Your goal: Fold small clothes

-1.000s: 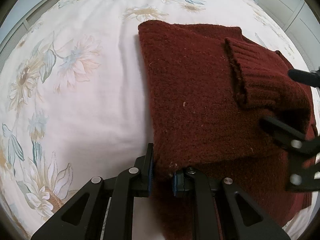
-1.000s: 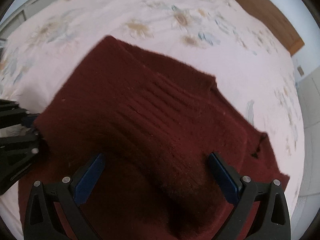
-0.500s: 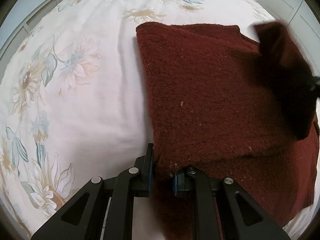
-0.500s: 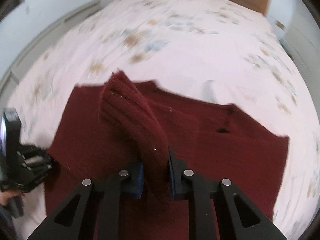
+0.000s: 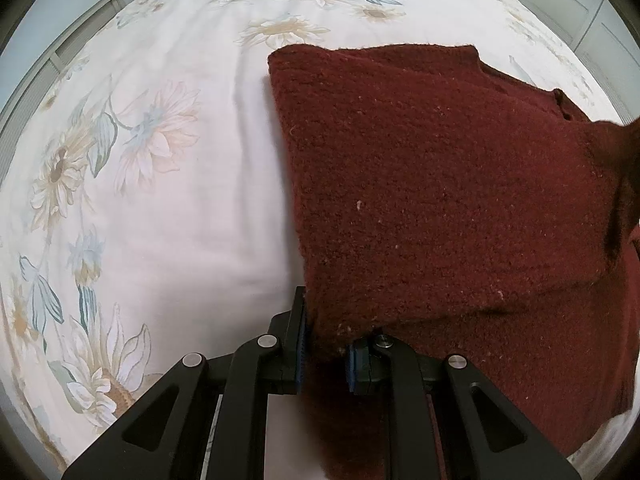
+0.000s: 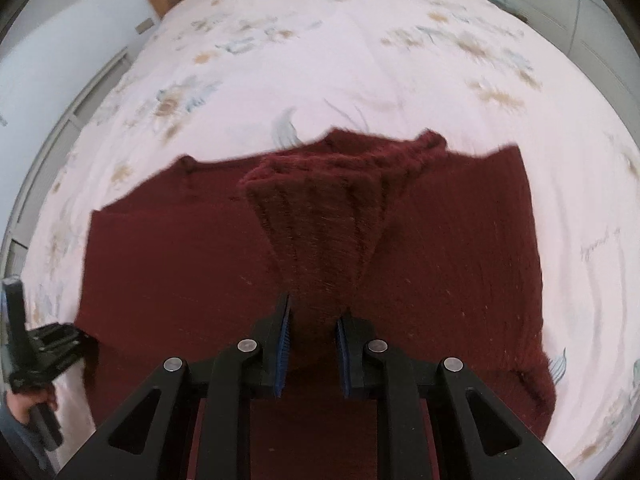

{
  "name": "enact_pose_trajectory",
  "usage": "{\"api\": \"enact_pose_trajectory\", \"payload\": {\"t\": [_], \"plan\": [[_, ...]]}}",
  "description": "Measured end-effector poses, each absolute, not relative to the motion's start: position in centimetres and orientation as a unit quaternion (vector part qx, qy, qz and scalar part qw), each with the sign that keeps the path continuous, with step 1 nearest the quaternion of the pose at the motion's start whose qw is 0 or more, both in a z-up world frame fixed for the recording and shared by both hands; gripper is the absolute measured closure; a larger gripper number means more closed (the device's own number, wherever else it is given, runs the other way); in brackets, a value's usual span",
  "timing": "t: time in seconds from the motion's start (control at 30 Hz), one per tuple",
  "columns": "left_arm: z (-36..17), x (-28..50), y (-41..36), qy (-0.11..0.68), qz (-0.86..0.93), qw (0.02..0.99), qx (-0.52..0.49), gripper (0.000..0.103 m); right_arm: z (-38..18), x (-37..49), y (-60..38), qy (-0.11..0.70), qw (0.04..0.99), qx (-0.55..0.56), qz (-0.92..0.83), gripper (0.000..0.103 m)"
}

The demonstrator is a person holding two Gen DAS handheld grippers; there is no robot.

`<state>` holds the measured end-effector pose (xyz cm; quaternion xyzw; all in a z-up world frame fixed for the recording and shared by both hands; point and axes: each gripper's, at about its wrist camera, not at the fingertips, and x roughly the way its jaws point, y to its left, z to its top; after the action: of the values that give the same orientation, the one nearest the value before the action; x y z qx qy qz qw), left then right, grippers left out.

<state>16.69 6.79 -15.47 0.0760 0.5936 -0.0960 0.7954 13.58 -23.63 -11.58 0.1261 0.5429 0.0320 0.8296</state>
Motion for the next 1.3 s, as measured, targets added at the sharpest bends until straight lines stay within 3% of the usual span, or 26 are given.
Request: {"api": "enact_pose_trajectory", "payload": {"t": [0.17,0.3,0.47,0.6,0.77,1.1,1.13,1.17,1.2,1.23,1.27,1.3], "plan": [[-15.7,16.5,6.3,0.593,-0.095,0.796,0.079,0.089,-13.4,12.9,-24.2,0.557,0.825,0.095,-0.001,0.068],[-15.8,16.3,6.2,0.593,-0.096,0.795,0.082,0.089,-14.1,11.9,-25.6,0.568,0.819,0.077,-0.027,0.044],[-16.0,16.0,6.2,0.591,-0.096,0.797,0.082,0.089,-13.7,9.8,-27.6,0.578,0.811,0.086,-0.035,0.042],[-16.0,15.7,6.1,0.59,-0.096,0.797,0.085,0.089,-11.4,9.4,-29.7,0.558,0.819,0.129,-0.033,0.027],[-16.1,15.7,5.9,0.592,-0.092,0.796,0.088,0.089,-10.7,11.3,-31.0,0.562,0.815,0.134,-0.034,0.024],[-16.4,15.5,5.5,0.592,-0.088,0.796,0.091,0.089,-16.0,14.3,-29.6,0.62,0.776,0.111,-0.036,0.025],[-16.4,15.5,5.5,0.592,-0.088,0.796,0.091,0.089,-15.7,13.9,-29.3,0.612,0.783,0.107,-0.036,0.029],[-16.4,15.5,5.5,0.592,-0.088,0.796,0.091,0.089,-15.6,13.7,-29.0,0.608,0.786,0.108,-0.03,0.048],[-16.4,15.5,5.4,0.591,-0.088,0.797,0.09,0.089,-15.4,13.6,-28.8,0.605,0.788,0.112,-0.02,0.058],[-16.3,15.4,5.5,0.591,-0.088,0.797,0.09,0.089,-15.2,13.4,-28.5,0.604,0.789,0.11,-0.017,0.061],[-16.3,15.4,5.5,0.591,-0.088,0.797,0.089,0.089,-14.9,13.3,-28.2,0.601,0.792,0.104,-0.01,0.075],[-16.3,15.4,5.5,0.591,-0.088,0.796,0.09,0.089,-14.6,13.3,-28.0,0.595,0.796,0.107,0.005,0.079]]}}
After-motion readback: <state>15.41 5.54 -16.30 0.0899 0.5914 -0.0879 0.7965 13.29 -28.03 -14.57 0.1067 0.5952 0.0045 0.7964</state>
